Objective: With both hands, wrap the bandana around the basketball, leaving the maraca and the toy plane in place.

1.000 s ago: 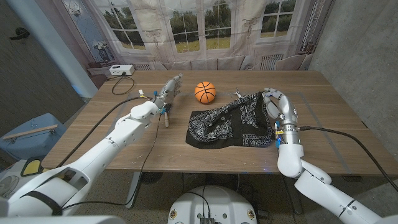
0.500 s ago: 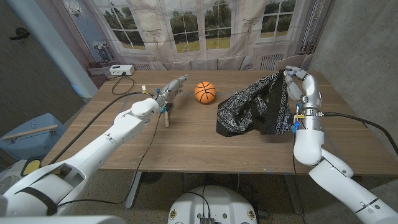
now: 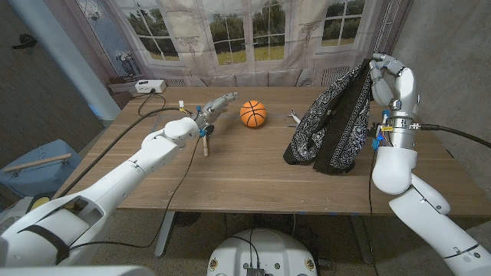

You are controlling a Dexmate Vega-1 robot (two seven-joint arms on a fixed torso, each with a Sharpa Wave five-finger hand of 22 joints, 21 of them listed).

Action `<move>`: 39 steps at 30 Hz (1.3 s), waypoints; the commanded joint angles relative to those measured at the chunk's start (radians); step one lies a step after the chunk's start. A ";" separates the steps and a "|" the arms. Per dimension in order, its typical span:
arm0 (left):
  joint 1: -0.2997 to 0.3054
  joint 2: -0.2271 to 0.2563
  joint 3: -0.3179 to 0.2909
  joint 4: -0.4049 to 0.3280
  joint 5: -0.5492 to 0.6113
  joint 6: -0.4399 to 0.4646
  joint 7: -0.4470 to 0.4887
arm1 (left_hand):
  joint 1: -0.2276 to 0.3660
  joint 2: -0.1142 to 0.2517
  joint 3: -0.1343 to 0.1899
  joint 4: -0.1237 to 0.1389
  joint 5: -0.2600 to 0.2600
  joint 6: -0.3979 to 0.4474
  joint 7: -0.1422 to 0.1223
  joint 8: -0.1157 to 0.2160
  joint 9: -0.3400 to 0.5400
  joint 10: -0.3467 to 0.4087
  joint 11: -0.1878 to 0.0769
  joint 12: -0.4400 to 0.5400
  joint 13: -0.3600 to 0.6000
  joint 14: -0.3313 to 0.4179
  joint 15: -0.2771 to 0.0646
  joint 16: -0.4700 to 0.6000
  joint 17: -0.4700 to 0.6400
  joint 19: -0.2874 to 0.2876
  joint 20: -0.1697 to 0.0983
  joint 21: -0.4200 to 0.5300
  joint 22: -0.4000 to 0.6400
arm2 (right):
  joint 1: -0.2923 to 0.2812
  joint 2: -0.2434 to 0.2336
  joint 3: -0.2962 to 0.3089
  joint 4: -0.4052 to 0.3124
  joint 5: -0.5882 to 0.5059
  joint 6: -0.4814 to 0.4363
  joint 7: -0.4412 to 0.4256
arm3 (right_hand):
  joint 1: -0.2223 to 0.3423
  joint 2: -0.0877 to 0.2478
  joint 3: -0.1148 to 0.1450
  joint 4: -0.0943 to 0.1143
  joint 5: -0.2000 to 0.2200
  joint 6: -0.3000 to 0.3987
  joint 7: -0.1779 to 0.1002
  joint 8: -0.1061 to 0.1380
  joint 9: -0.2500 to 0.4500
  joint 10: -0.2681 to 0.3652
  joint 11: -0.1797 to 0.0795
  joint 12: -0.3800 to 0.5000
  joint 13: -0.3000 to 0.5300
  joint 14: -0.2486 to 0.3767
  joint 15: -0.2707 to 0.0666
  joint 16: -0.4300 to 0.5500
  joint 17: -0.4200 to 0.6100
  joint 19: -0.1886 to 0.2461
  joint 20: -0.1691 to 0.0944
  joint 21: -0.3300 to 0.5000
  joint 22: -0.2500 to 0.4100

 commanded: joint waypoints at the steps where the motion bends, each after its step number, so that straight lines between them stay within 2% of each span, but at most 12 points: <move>1: -0.035 0.006 0.034 -0.015 0.055 0.012 -0.017 | 0.025 0.001 0.006 -0.011 0.001 0.012 0.000 0.006 0.005 -0.019 0.009 0.009 0.001 -0.108 0.010 0.009 0.002 -0.042 0.009 0.000 0.002 | 0.026 0.079 0.050 -0.070 -0.043 0.064 0.028 | 0.028 0.024 0.010 0.013 0.002 0.008 -0.012 0.012 0.007 0.009 -0.016 0.005 0.004 0.003 -0.164 -0.002 0.004 0.004 -0.008 0.011 0.005; 8: -0.049 0.001 0.045 -0.003 0.065 0.005 -0.045 | 0.040 -0.001 0.008 -0.014 0.001 0.023 0.007 0.007 0.005 -0.014 0.012 0.010 0.001 -0.107 0.012 0.007 0.002 -0.050 0.013 -0.005 0.002 | 0.051 0.108 0.063 -0.105 0.012 0.112 0.090 | 0.028 0.022 0.009 0.016 0.003 0.004 -0.016 0.022 0.016 0.009 -0.019 0.005 0.007 0.006 -0.166 -0.004 0.005 0.008 -0.013 0.015 0.006; 13: -0.059 0.002 0.050 0.002 0.070 -0.016 -0.072 | 0.054 -0.007 0.008 -0.015 0.001 0.049 -0.001 0.013 0.006 -0.004 0.010 0.013 0.001 -0.107 0.014 0.006 0.002 -0.045 0.015 -0.005 0.002 | 0.069 0.122 0.069 -0.133 0.069 0.145 0.153 | 0.028 0.022 0.008 0.017 0.003 0.000 -0.021 0.026 0.019 0.007 -0.023 0.005 0.010 0.010 -0.169 -0.004 0.007 0.006 -0.015 0.016 0.007; 18: -0.074 0.005 0.056 0.004 0.070 -0.034 -0.115 | 0.057 -0.017 0.003 -0.014 0.002 0.056 -0.005 0.012 0.006 0.000 0.008 0.014 0.001 -0.108 0.012 0.006 0.002 -0.046 0.015 -0.006 0.002 | 0.096 0.136 0.059 -0.154 0.064 0.145 0.191 | 0.030 0.023 0.009 0.018 0.004 -0.001 -0.022 0.032 0.020 0.007 -0.024 0.005 0.012 0.011 -0.171 -0.007 0.007 0.011 -0.017 0.020 0.008; 22: -0.093 0.005 0.070 0.010 0.072 -0.048 -0.163 | 0.058 -0.031 -0.004 -0.012 0.002 0.060 0.010 0.010 0.006 0.001 0.013 0.013 0.001 -0.108 0.012 0.005 0.002 -0.046 0.014 -0.007 0.002 | 0.114 0.131 0.053 -0.163 0.113 0.155 0.252 | 0.031 0.021 0.008 0.018 0.005 -0.005 -0.026 0.035 0.021 0.005 -0.027 0.004 0.015 0.013 -0.172 -0.007 0.009 0.009 -0.020 0.021 0.008; 28: -0.120 -0.009 0.088 0.036 0.077 -0.082 -0.220 | 0.061 -0.041 -0.009 -0.012 0.004 0.065 0.009 0.008 0.006 0.006 0.017 0.014 0.002 -0.108 0.014 0.005 0.002 -0.044 0.014 -0.007 0.002 | 0.144 0.118 0.048 -0.179 0.234 0.151 0.353 | 0.032 0.021 0.008 0.019 0.005 -0.008 -0.032 0.039 0.022 0.004 -0.029 0.003 0.017 0.014 -0.172 -0.010 0.009 0.008 -0.023 0.024 0.009; 34: -0.144 -0.028 0.103 0.077 0.073 -0.119 -0.279 | 0.066 -0.052 -0.015 -0.011 0.007 0.077 0.010 0.010 0.006 0.015 0.019 0.017 0.001 -0.099 0.013 0.008 0.002 -0.039 0.015 -0.007 0.002 | 0.175 0.111 0.026 -0.199 0.238 0.121 0.389 | 0.032 0.021 0.008 0.021 0.006 -0.007 -0.032 0.044 0.022 0.003 -0.032 0.002 0.020 0.014 -0.173 -0.014 0.008 0.010 -0.023 0.027 0.010; 39: -0.162 -0.033 0.114 0.101 0.068 -0.143 -0.333 | 0.072 -0.066 -0.022 -0.009 0.011 0.114 0.029 0.019 0.007 0.025 0.020 0.018 0.001 -0.090 0.014 0.010 0.002 -0.037 0.016 -0.007 0.002 | 0.200 0.110 0.008 -0.212 0.244 0.096 0.406 | 0.032 0.020 0.008 0.022 0.007 -0.008 -0.031 0.047 0.021 0.003 -0.032 0.002 0.022 0.014 -0.173 -0.016 0.008 0.009 -0.024 0.028 0.011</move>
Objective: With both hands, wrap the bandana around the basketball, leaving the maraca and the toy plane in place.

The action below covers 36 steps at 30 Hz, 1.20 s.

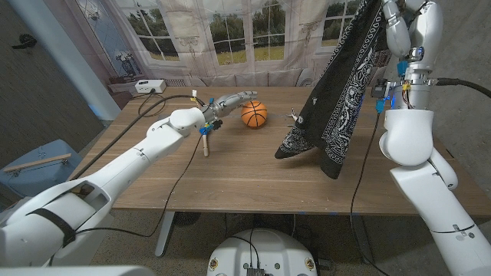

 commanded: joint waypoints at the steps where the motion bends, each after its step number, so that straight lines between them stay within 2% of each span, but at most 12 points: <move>1: -0.044 -0.022 0.027 0.062 -0.009 -0.067 -0.123 | 0.003 -0.015 -0.010 0.000 0.006 0.023 0.007 0.008 0.002 0.008 -0.001 0.006 0.001 -0.088 0.009 0.010 0.003 -0.034 0.007 0.001 0.003 | 0.062 -0.012 -0.034 -0.036 0.065 -0.046 0.097 | 0.027 0.026 0.001 0.005 0.008 0.010 -0.013 0.006 0.002 0.013 -0.018 0.002 0.004 0.010 -0.170 -0.005 0.004 0.002 -0.011 0.006 0.002; 8: -0.074 -0.062 0.033 0.158 -0.068 -0.141 -0.250 | 0.004 -0.040 -0.027 0.008 0.012 0.078 0.015 0.019 0.002 0.026 -0.002 0.009 0.000 -0.083 0.009 0.009 0.003 -0.031 0.006 -0.001 0.003 | 0.105 -0.021 -0.050 -0.038 0.110 -0.079 0.125 | 0.028 0.025 0.000 0.005 0.008 0.007 -0.015 0.009 0.001 0.013 -0.020 0.001 0.006 0.011 -0.170 -0.007 0.005 -0.001 -0.012 0.008 0.002; 12: -0.113 -0.120 0.038 0.279 -0.127 -0.221 -0.379 | -0.002 -0.040 -0.039 0.021 0.015 0.147 0.013 0.030 0.001 0.067 -0.013 0.020 -0.001 -0.054 0.001 0.015 0.003 -0.015 0.008 0.003 0.004 | 0.134 -0.017 -0.069 -0.028 0.123 -0.103 0.121 | 0.028 0.025 -0.001 0.006 0.009 0.007 -0.015 0.012 0.001 0.008 -0.020 -0.001 0.008 0.009 -0.169 -0.009 0.005 -0.003 -0.013 0.008 0.003; 18: -0.202 -0.198 0.069 0.450 -0.154 -0.315 -0.579 | 0.002 -0.026 -0.043 0.028 0.013 0.135 0.061 0.006 0.000 0.048 -0.007 0.005 -0.002 -0.080 0.012 0.001 0.002 -0.031 0.008 -0.007 0.005 | 0.165 -0.025 -0.094 -0.010 0.144 -0.103 0.127 | 0.029 0.026 -0.003 0.008 0.009 0.005 -0.014 0.017 0.001 0.011 -0.018 -0.001 0.010 0.009 -0.170 -0.011 0.007 -0.004 -0.013 0.011 0.004; 23: -0.254 -0.223 0.092 0.506 -0.124 -0.356 -0.649 | 0.017 -0.019 -0.038 0.023 0.013 0.143 0.060 0.004 0.000 0.033 -0.002 -0.003 -0.002 -0.094 0.019 -0.002 0.002 -0.033 0.007 -0.009 0.004 | 0.178 -0.033 -0.107 -0.007 0.158 -0.101 0.132 | 0.030 0.026 -0.005 0.009 0.010 0.003 -0.015 0.022 0.001 0.010 -0.018 -0.002 0.013 0.009 -0.170 -0.013 0.008 -0.006 -0.013 0.013 0.004; 25: -0.264 -0.231 0.093 0.524 -0.122 -0.369 -0.661 | 0.050 -0.002 -0.026 0.013 0.015 0.171 0.032 0.010 0.002 0.042 -0.001 -0.002 -0.002 -0.086 0.029 0.003 0.002 -0.027 0.006 -0.009 0.003 | 0.181 -0.035 -0.109 -0.006 0.160 -0.099 0.129 | 0.030 0.026 -0.005 0.009 0.010 0.004 -0.013 0.022 0.001 0.010 -0.017 -0.002 0.013 0.009 -0.170 -0.013 0.008 -0.006 -0.013 0.013 0.004; 29: -0.279 -0.219 0.108 0.508 -0.075 -0.371 -0.640 | 0.147 0.058 0.016 -0.006 0.011 0.215 0.018 0.019 0.007 0.062 -0.003 0.000 -0.003 -0.053 0.034 0.010 0.001 0.006 0.004 -0.003 0.000 | 0.186 -0.037 -0.112 -0.005 0.168 -0.096 0.127 | 0.030 0.026 -0.006 0.010 0.010 0.004 -0.015 0.025 0.000 0.010 -0.019 -0.003 0.015 0.010 -0.170 -0.014 0.009 -0.007 -0.013 0.015 0.005; 30: -0.289 -0.226 0.112 0.525 -0.073 -0.374 -0.654 | 0.151 0.059 0.018 -0.007 0.010 0.217 0.020 0.020 0.007 0.063 -0.003 0.000 -0.003 -0.051 0.035 0.010 0.000 0.007 0.004 -0.003 -0.001 | 0.188 -0.037 -0.113 -0.004 0.171 -0.095 0.127 | 0.030 0.026 -0.006 0.010 0.010 0.003 -0.015 0.025 -0.001 0.010 -0.020 -0.003 0.015 0.010 -0.169 -0.014 0.009 -0.007 -0.013 0.015 0.005; 32: -0.314 -0.247 0.120 0.576 -0.073 -0.394 -0.691 | 0.188 0.068 0.028 -0.012 0.005 0.235 0.054 0.024 0.008 0.064 -0.001 -0.002 -0.003 -0.052 0.039 0.006 0.000 0.017 0.005 -0.003 -0.003 | 0.192 -0.039 -0.116 -0.001 0.175 -0.092 0.128 | 0.030 0.026 -0.006 0.011 0.010 0.003 -0.015 0.026 -0.001 0.010 -0.019 -0.003 0.016 0.010 -0.169 -0.015 0.010 -0.008 -0.013 0.015 0.005; 34: -0.331 -0.256 0.129 0.601 -0.058 -0.406 -0.702 | 0.206 0.066 0.031 -0.014 0.003 0.216 0.052 0.014 0.008 0.056 -0.001 -0.007 -0.003 -0.064 0.041 0.001 0.000 0.017 0.006 -0.005 -0.004 | 0.197 -0.041 -0.118 0.003 0.189 -0.088 0.134 | 0.030 0.026 -0.006 0.011 0.010 0.002 -0.016 0.027 -0.002 0.010 -0.019 -0.003 0.016 0.010 -0.170 -0.015 0.010 -0.008 -0.013 0.016 0.005; 35: -0.338 -0.261 0.133 0.615 -0.050 -0.414 -0.705 | 0.229 0.057 0.030 -0.015 0.001 0.191 0.032 0.002 0.008 0.043 0.000 -0.014 -0.003 -0.072 0.043 -0.001 -0.001 0.018 0.007 -0.008 -0.004 | 0.200 -0.041 -0.120 0.004 0.196 -0.088 0.137 | 0.030 0.026 -0.007 0.011 0.010 0.002 -0.016 0.027 -0.002 0.010 -0.020 -0.003 0.016 0.010 -0.170 -0.015 0.010 -0.009 -0.013 0.016 0.005; 36: -0.347 -0.266 0.137 0.630 -0.045 -0.420 -0.712 | 0.239 0.049 0.027 -0.015 0.000 0.177 0.025 -0.004 0.008 0.038 -0.001 -0.016 -0.003 -0.077 0.045 -0.003 -0.001 0.018 0.007 -0.009 -0.005 | 0.202 -0.044 -0.121 0.007 0.203 -0.085 0.142 | 0.031 0.026 -0.006 0.011 0.011 0.003 -0.015 0.028 -0.002 0.010 -0.019 -0.003 0.017 0.009 -0.170 -0.016 0.010 -0.008 -0.012 0.017 0.005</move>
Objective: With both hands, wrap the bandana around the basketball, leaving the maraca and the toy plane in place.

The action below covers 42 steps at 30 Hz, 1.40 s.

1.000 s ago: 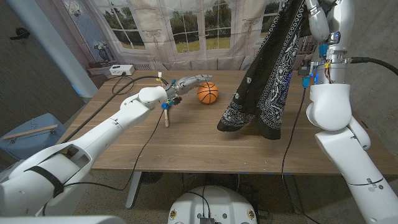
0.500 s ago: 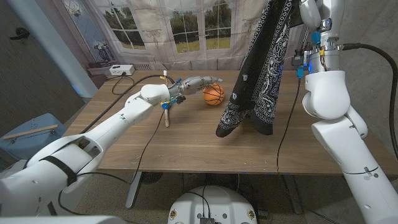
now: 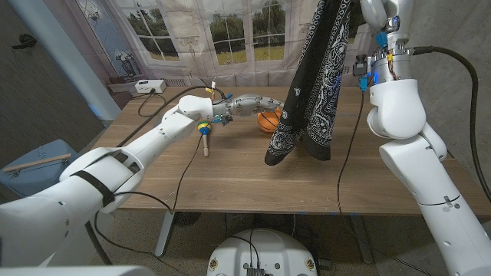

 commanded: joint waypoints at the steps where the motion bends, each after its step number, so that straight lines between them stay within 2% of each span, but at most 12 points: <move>1: -0.109 -0.064 0.050 0.164 0.061 -0.088 -0.107 | 0.053 -0.021 0.003 -0.004 -0.005 -0.056 -0.028 -0.027 0.003 -0.026 0.002 -0.015 0.000 -0.080 0.015 -0.008 0.002 0.007 0.003 -0.007 0.000 | 0.032 -0.012 -0.021 0.018 0.054 0.012 0.019 | 0.029 0.027 0.002 0.004 0.007 0.006 -0.012 0.011 0.000 0.014 -0.015 -0.003 0.004 0.006 -0.173 -0.002 0.006 -0.003 -0.007 0.010 0.005; 5: -0.141 -0.088 0.066 0.224 0.086 -0.119 -0.123 | 0.082 -0.044 -0.005 -0.004 -0.001 -0.098 -0.064 -0.046 0.003 -0.042 0.007 -0.022 0.000 -0.085 0.024 -0.007 0.001 0.014 0.002 -0.008 -0.001 | 0.041 -0.016 -0.031 0.026 0.063 0.014 0.023 | 0.030 0.027 0.001 0.004 0.007 0.005 -0.010 0.013 -0.001 0.015 -0.015 -0.003 0.005 0.006 -0.173 -0.003 0.007 -0.004 -0.007 0.011 0.005; 11: -0.213 -0.161 0.085 0.388 0.103 -0.198 -0.193 | 0.121 -0.062 -0.012 -0.001 0.008 -0.052 -0.077 -0.029 0.004 -0.025 0.001 -0.015 0.000 -0.076 0.026 -0.003 0.001 0.036 0.000 -0.004 -0.002 | 0.056 -0.016 -0.046 0.032 0.044 0.010 0.008 | 0.030 0.027 0.000 0.005 0.008 0.003 -0.013 0.017 -0.003 0.014 -0.016 -0.005 0.007 0.007 -0.173 -0.005 0.008 -0.006 -0.008 0.013 0.006; 16: -0.265 -0.224 0.088 0.526 0.105 -0.234 -0.240 | 0.182 -0.035 -0.013 0.014 0.006 0.098 -0.063 0.013 0.004 0.038 -0.029 0.003 -0.002 -0.040 0.020 0.004 -0.001 0.067 0.002 -0.003 -0.003 | 0.067 -0.011 -0.055 0.040 0.021 0.003 -0.013 | 0.031 0.027 -0.001 0.006 0.009 0.003 -0.011 0.019 -0.004 0.015 -0.016 -0.005 0.009 0.007 -0.173 -0.006 0.008 -0.006 -0.007 0.015 0.006; 20: -0.273 -0.237 0.078 0.550 0.097 -0.215 -0.237 | 0.213 -0.008 -0.014 0.017 -0.005 0.203 -0.064 0.037 0.003 0.084 -0.060 0.011 -0.003 -0.013 0.015 0.006 -0.002 0.091 0.001 0.000 -0.003 | 0.076 -0.002 -0.059 0.050 0.004 -0.005 -0.033 | 0.031 0.027 -0.001 0.007 0.009 0.003 -0.013 0.022 -0.006 0.016 -0.016 -0.005 0.010 0.007 -0.172 -0.008 0.009 -0.006 -0.007 0.016 0.006; 24: -0.265 -0.233 0.054 0.556 0.074 -0.204 -0.224 | 0.271 0.024 -0.018 0.009 -0.017 0.401 -0.039 0.085 0.005 0.161 -0.106 0.020 -0.005 0.042 -0.007 0.008 -0.004 0.138 0.002 0.002 -0.006 | 0.085 0.011 -0.061 0.064 -0.003 -0.015 -0.056 | 0.032 0.027 -0.002 0.007 0.010 0.003 -0.012 0.024 -0.007 0.013 -0.018 -0.007 0.012 0.007 -0.173 -0.009 0.010 -0.007 -0.007 0.018 0.006; 27: -0.261 -0.232 0.040 0.558 0.060 -0.197 -0.227 | 0.299 0.030 -0.019 0.005 -0.019 0.455 -0.047 0.096 0.007 0.197 -0.122 0.024 -0.005 0.080 -0.015 0.013 -0.004 0.159 0.001 0.004 -0.006 | 0.087 0.014 -0.060 0.074 -0.004 -0.014 -0.065 | 0.033 0.027 -0.002 0.007 0.010 0.002 -0.012 0.025 -0.008 0.013 -0.018 -0.007 0.012 0.007 -0.174 -0.010 0.011 -0.009 -0.007 0.018 0.006; 30: -0.261 -0.236 0.032 0.564 0.047 -0.170 -0.244 | 0.320 0.025 -0.026 0.004 -0.020 0.421 -0.051 0.071 0.005 0.192 -0.124 0.013 -0.005 0.082 -0.016 0.006 -0.004 0.169 0.003 0.002 -0.007 | 0.090 0.023 -0.059 0.081 -0.010 -0.018 -0.082 | 0.033 0.027 -0.003 0.008 0.010 0.002 -0.012 0.027 -0.009 0.015 -0.015 -0.007 0.014 0.007 -0.173 -0.011 0.011 -0.011 -0.008 0.019 0.006; 32: -0.264 -0.241 0.031 0.567 0.044 -0.149 -0.254 | 0.304 0.000 -0.064 0.021 -0.021 0.266 -0.071 -0.022 0.000 0.149 -0.118 -0.015 -0.005 0.065 -0.016 -0.004 -0.002 0.155 -0.002 -0.014 -0.007 | 0.092 0.027 -0.057 0.086 -0.002 -0.016 -0.084 | 0.033 0.027 -0.003 0.008 0.010 0.000 -0.011 0.028 -0.010 0.016 -0.016 -0.007 0.014 0.007 -0.173 -0.011 0.012 -0.011 -0.009 0.019 0.006; 33: -0.266 -0.243 0.035 0.568 0.048 -0.146 -0.252 | 0.292 -0.006 -0.081 0.028 -0.018 0.211 -0.071 -0.056 -0.001 0.115 -0.096 -0.030 -0.005 0.047 0.001 -0.008 -0.001 0.149 0.002 -0.020 -0.006 | 0.094 0.028 -0.057 0.088 0.004 -0.015 -0.085 | 0.034 0.027 -0.004 0.008 0.010 0.000 -0.012 0.028 -0.011 0.015 -0.017 -0.007 0.015 0.007 -0.174 -0.011 0.012 -0.011 -0.008 0.020 0.006; 36: -0.267 -0.249 0.038 0.569 0.048 -0.137 -0.250 | 0.244 -0.049 -0.131 0.044 -0.011 0.139 -0.043 -0.091 0.000 0.088 -0.069 -0.036 -0.003 0.020 0.009 -0.010 0.000 0.131 0.002 -0.031 -0.005 | 0.097 0.033 -0.060 0.094 0.006 -0.013 -0.092 | 0.034 0.027 -0.004 0.009 0.010 -0.001 -0.012 0.029 -0.012 0.016 -0.018 -0.007 0.015 0.007 -0.173 -0.012 0.013 -0.012 -0.008 0.021 0.006; 42: -0.273 -0.259 0.044 0.570 0.045 -0.125 -0.273 | 0.229 -0.051 -0.152 0.051 0.000 0.235 -0.020 -0.057 0.003 0.107 -0.070 -0.025 -0.003 0.018 0.009 -0.005 0.001 0.129 0.003 -0.033 -0.004 | 0.100 0.039 -0.062 0.097 -0.001 -0.019 -0.108 | 0.036 0.027 -0.004 0.008 0.011 -0.001 -0.011 0.032 -0.014 0.018 -0.015 -0.007 0.017 0.008 -0.174 -0.013 0.014 -0.012 -0.010 0.023 0.006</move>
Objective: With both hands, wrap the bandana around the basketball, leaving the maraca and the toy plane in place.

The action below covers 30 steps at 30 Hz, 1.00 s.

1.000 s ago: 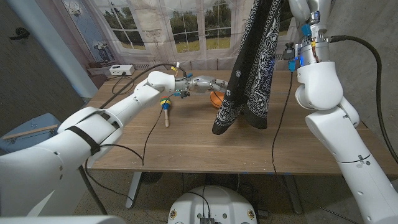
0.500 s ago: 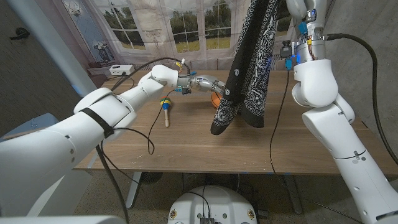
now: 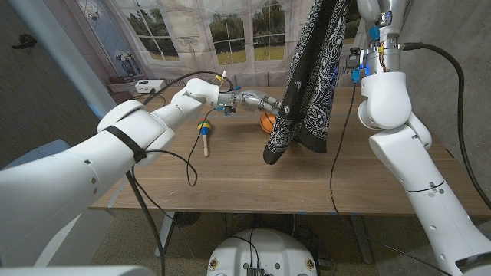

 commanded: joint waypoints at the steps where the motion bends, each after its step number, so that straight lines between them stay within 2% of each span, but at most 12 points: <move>1: -0.015 -0.030 0.000 0.026 -0.013 0.032 -0.038 | -0.004 0.003 -0.011 0.000 0.010 0.073 0.020 0.025 0.004 0.018 0.000 0.010 0.002 -0.003 0.002 0.004 0.002 -0.005 0.000 -0.004 0.003 | 0.009 0.017 -0.002 0.014 -0.003 -0.008 -0.044 | 0.032 0.031 0.002 0.006 0.005 0.003 -0.008 0.010 0.000 0.019 -0.016 -0.002 0.004 0.008 -0.174 -0.006 0.005 -0.001 -0.009 0.006 0.001; 4: -0.017 -0.033 0.004 0.025 -0.011 0.014 -0.050 | 0.006 0.016 -0.008 -0.003 0.012 0.109 0.031 0.034 0.006 0.034 -0.001 0.015 0.001 0.005 0.004 0.006 0.002 0.001 -0.001 -0.002 0.003 | 0.003 0.015 0.004 0.016 0.007 0.002 -0.042 | 0.033 0.031 0.001 0.006 0.005 0.001 -0.010 0.010 -0.001 0.018 -0.016 -0.003 0.005 0.008 -0.174 -0.006 0.005 -0.002 -0.010 0.007 0.001; 6: -0.016 -0.036 0.002 0.025 -0.013 0.014 -0.052 | 0.028 0.040 0.000 -0.010 0.012 0.159 0.023 0.049 0.012 0.065 -0.011 0.024 0.002 0.018 0.004 0.009 0.001 0.007 -0.001 0.000 0.003 | 0.000 0.018 0.005 0.015 0.004 0.001 -0.049 | 0.033 0.031 0.001 0.006 0.005 0.002 -0.008 0.012 -0.002 0.018 -0.017 -0.003 0.005 0.008 -0.173 -0.007 0.005 -0.002 -0.010 0.008 0.001; 7: -0.016 -0.036 0.002 0.024 -0.012 0.006 -0.051 | 0.048 0.058 0.007 -0.018 0.009 0.201 0.026 0.065 0.020 0.075 -0.015 0.025 0.002 0.030 -0.001 0.010 0.000 0.016 -0.002 0.003 0.003 | -0.001 0.016 0.007 0.016 0.009 0.004 -0.046 | 0.033 0.031 0.001 0.006 0.005 0.002 -0.010 0.012 -0.002 0.019 -0.016 -0.002 0.006 0.008 -0.174 -0.007 0.005 -0.001 -0.009 0.008 0.001; 9: -0.014 -0.038 -0.001 0.024 -0.015 -0.005 -0.055 | 0.087 0.079 0.018 -0.033 0.001 0.277 0.024 0.099 0.037 0.118 -0.042 0.035 0.002 0.060 -0.017 0.015 -0.001 0.039 -0.002 0.008 0.002 | -0.003 0.018 0.009 0.016 0.009 0.005 -0.050 | 0.034 0.032 0.001 0.006 0.005 0.002 -0.008 0.014 -0.003 0.019 -0.017 -0.003 0.006 0.009 -0.174 -0.008 0.005 0.000 -0.008 0.009 0.001; 15: -0.004 -0.052 -0.013 0.023 -0.028 -0.027 -0.078 | 0.149 0.101 0.036 -0.048 0.000 0.338 0.028 0.135 0.062 0.148 -0.064 0.035 0.001 0.087 -0.036 0.014 -0.002 0.068 -0.006 0.014 0.001 | -0.014 0.016 0.021 0.013 0.013 0.012 -0.053 | 0.034 0.031 0.000 0.007 0.006 0.001 -0.009 0.015 -0.004 0.020 -0.017 -0.003 0.008 0.010 -0.173 -0.009 0.006 -0.002 -0.009 0.011 0.001; 18: 0.013 -0.064 -0.043 0.023 -0.062 -0.041 -0.100 | 0.214 0.102 0.052 -0.056 0.014 0.436 0.037 0.185 0.079 0.194 -0.085 0.040 0.000 0.113 -0.060 0.013 -0.003 0.086 -0.018 0.015 0.000 | -0.020 0.014 0.029 0.013 0.017 0.021 -0.052 | 0.034 0.031 0.000 0.007 0.006 0.002 -0.008 0.017 -0.005 0.021 -0.015 -0.003 0.008 0.009 -0.174 -0.010 0.007 -0.001 -0.008 0.012 0.001; 21: 0.035 -0.072 -0.082 0.020 -0.101 -0.079 -0.127 | 0.245 0.108 0.062 -0.056 0.022 0.458 0.069 0.206 0.098 0.219 -0.090 0.042 0.001 0.133 -0.083 0.016 -0.002 0.101 -0.028 0.019 0.001 | -0.030 0.015 0.039 0.010 0.018 0.023 -0.057 | 0.034 0.031 0.000 0.008 0.006 0.001 -0.009 0.018 -0.006 0.020 -0.018 -0.003 0.009 0.010 -0.173 -0.010 0.007 -0.002 -0.009 0.012 0.001; 25: 0.063 -0.079 -0.143 0.013 -0.164 -0.118 -0.182 | 0.268 0.110 0.067 -0.054 0.035 0.443 0.088 0.217 0.124 0.241 -0.095 0.044 0.004 0.157 -0.107 0.019 -0.001 0.109 -0.040 0.021 0.003 | -0.048 0.016 0.056 0.008 0.014 0.031 -0.066 | 0.034 0.031 0.000 0.008 0.006 0.002 -0.008 0.020 -0.007 0.020 -0.017 -0.004 0.010 0.010 -0.173 -0.011 0.007 -0.003 -0.009 0.013 0.001; 29: 0.102 -0.075 -0.200 -0.020 -0.225 -0.150 -0.220 | 0.280 0.111 0.071 -0.047 0.069 0.407 0.148 0.238 0.179 0.251 -0.097 0.042 0.011 0.174 -0.127 0.019 0.001 0.109 -0.055 0.022 0.007 | -0.071 0.021 0.078 0.002 0.012 0.038 -0.078 | 0.034 0.031 -0.001 0.009 0.006 0.001 -0.008 0.021 -0.008 0.021 -0.019 -0.003 0.011 0.011 -0.173 -0.012 0.008 -0.003 -0.008 0.014 0.001; 30: 0.113 -0.070 -0.209 -0.038 -0.236 -0.153 -0.224 | 0.280 0.112 0.072 -0.045 0.074 0.400 0.151 0.241 0.188 0.251 -0.091 0.041 0.012 0.175 -0.130 0.018 0.001 0.110 -0.057 0.022 0.007 | -0.079 0.019 0.087 0.000 0.015 0.042 -0.075 | 0.035 0.031 -0.001 0.009 0.006 0.001 -0.007 0.021 -0.008 0.022 -0.018 -0.003 0.011 0.011 -0.173 -0.012 0.008 -0.003 -0.009 0.015 0.001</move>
